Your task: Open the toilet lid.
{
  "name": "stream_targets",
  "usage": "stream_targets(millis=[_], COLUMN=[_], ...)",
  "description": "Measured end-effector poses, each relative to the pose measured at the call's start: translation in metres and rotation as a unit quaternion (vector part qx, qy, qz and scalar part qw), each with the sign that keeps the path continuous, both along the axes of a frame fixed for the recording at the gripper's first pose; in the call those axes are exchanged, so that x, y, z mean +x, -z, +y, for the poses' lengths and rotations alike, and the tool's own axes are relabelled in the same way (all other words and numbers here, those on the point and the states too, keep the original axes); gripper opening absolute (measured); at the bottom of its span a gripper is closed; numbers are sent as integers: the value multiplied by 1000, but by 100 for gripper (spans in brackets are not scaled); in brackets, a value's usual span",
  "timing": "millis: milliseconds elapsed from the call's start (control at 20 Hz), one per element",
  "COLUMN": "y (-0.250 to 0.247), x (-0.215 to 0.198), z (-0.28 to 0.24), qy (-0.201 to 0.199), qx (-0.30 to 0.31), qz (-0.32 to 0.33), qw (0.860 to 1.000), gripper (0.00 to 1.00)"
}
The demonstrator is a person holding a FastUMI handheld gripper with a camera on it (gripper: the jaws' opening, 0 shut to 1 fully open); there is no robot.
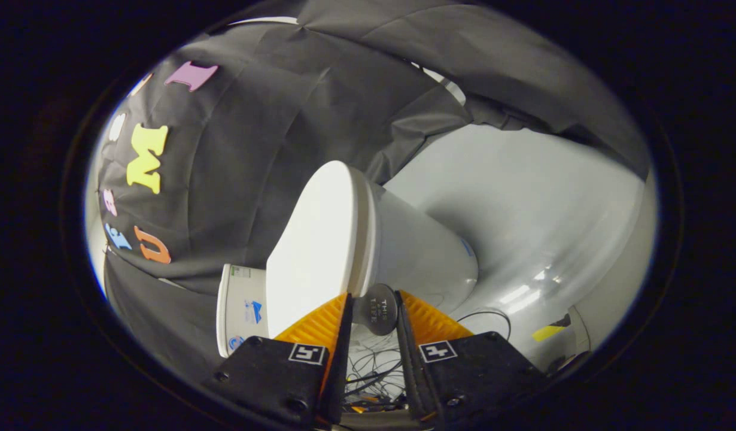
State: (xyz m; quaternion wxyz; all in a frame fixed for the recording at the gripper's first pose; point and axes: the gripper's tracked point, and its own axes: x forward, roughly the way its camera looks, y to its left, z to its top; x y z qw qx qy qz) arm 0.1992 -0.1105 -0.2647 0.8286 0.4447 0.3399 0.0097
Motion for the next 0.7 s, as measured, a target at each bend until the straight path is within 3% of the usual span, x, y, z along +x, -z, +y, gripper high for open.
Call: stream_targets(millis=[150, 400, 700], y=[-6, -2, -4], x=[-2, 1, -4], z=[-4, -10, -10], qy=[27, 77, 68], qx=[37, 40, -17], qz=[-8, 11, 17], qw=[999, 996, 997], gripper=[39, 16, 11])
